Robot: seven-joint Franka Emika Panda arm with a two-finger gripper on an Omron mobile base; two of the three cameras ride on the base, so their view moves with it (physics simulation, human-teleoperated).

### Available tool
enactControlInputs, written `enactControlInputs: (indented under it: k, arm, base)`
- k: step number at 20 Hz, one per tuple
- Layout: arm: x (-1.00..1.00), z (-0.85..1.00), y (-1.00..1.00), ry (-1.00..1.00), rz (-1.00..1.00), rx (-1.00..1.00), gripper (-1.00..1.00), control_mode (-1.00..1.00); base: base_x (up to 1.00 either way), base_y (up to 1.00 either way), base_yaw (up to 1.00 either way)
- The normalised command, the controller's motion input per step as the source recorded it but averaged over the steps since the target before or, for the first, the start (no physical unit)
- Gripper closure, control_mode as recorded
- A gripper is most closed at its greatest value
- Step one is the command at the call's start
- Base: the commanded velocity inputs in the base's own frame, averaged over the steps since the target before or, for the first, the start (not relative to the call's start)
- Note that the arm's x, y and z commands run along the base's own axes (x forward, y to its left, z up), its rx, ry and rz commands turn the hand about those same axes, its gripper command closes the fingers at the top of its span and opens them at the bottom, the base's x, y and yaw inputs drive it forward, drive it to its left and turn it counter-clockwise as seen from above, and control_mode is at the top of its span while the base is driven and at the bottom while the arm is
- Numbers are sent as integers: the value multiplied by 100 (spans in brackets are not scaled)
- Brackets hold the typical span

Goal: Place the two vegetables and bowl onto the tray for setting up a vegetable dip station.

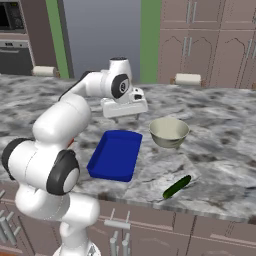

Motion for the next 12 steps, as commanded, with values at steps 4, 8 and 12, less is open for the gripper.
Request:
enactControlInputs:
  k: [4,8,12]
  arm:
    - [25,-20,-24,0,13,0,-100,-100]
    - [30,-20,-22,0,12,0,-100,-100]
    - [32,-23,-15,0,10,0,-100,-100]
  base:
    - [0,0,0]
    - [0,0,0]
    - [0,0,0]
